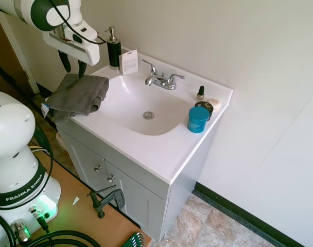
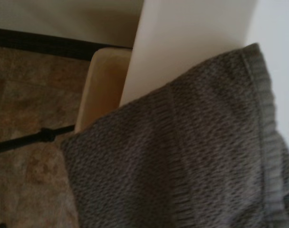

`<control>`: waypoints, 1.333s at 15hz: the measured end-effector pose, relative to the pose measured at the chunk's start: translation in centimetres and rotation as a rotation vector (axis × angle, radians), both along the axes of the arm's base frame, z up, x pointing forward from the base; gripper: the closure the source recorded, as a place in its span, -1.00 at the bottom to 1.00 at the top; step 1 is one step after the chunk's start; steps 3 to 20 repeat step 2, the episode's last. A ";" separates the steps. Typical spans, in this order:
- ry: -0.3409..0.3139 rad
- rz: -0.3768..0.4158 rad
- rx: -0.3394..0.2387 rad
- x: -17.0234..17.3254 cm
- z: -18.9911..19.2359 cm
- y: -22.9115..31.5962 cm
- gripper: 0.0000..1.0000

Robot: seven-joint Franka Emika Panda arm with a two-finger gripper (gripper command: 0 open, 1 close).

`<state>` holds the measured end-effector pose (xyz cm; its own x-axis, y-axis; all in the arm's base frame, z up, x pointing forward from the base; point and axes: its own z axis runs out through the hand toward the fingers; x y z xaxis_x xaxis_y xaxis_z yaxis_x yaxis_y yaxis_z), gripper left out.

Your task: Sanitize the sink

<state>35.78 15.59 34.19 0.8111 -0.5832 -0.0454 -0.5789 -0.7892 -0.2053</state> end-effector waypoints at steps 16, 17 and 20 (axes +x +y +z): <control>-0.031 -0.052 -0.017 0.9 1.8 -3.3 -1.00; -0.031 -0.052 -0.017 0.9 1.8 -3.3 -1.00; -0.031 -0.052 -0.017 0.9 1.8 -3.3 -1.00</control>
